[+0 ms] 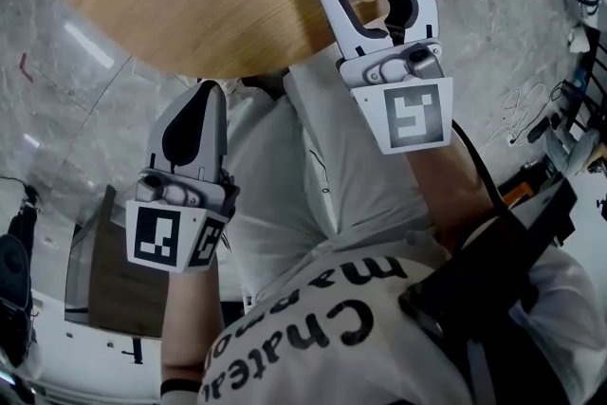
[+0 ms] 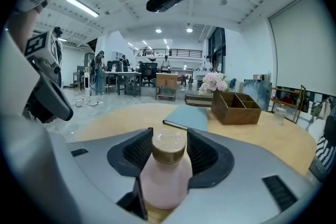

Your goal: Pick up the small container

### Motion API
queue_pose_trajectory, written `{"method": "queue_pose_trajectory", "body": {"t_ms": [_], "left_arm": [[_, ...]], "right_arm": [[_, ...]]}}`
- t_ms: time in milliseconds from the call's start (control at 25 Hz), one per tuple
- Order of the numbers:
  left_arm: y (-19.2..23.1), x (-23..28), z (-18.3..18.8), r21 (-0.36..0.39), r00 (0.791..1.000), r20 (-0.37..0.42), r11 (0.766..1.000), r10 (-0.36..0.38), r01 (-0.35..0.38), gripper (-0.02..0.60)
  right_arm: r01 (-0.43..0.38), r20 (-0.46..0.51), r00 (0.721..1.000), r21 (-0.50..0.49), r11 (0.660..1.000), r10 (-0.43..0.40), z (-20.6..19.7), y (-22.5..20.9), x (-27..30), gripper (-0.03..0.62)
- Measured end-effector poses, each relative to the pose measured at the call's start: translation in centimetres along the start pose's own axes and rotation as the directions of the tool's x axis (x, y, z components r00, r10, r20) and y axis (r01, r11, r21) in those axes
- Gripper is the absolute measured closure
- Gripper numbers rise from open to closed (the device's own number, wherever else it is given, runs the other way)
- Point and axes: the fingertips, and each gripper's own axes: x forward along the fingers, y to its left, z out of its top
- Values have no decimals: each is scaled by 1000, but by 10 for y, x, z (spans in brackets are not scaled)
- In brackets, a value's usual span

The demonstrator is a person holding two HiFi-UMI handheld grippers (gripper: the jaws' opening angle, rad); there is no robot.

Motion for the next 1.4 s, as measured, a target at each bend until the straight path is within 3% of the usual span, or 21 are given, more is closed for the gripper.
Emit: {"method": "queue_pose_trajectory", "body": {"t_ms": [360, 560, 760, 1120, 1400], "left_arm": [[-17, 16, 3, 69, 995, 55, 994, -85, 81, 568], [-5, 15, 0, 117, 996, 56, 991, -74, 67, 568], [-5, 16, 4, 248, 995, 66, 967, -70, 52, 568], [5, 6, 1, 68, 992, 79, 994, -94, 89, 568], [23, 1, 12, 35, 999, 41, 999, 6, -8, 568]], "right_arm": [[7, 63, 998, -14, 1000, -6, -1, 2, -3, 455], [7, 67, 998, -12, 1000, -6, -6, 4, -6, 464], [12, 71, 997, 12, 1000, -13, -8, 4, -8, 464], [20, 44, 999, 74, 997, -24, -10, -1, -10, 463], [-16, 1, 1000, 83, 996, 16, -11, 2, -6, 467]]}}
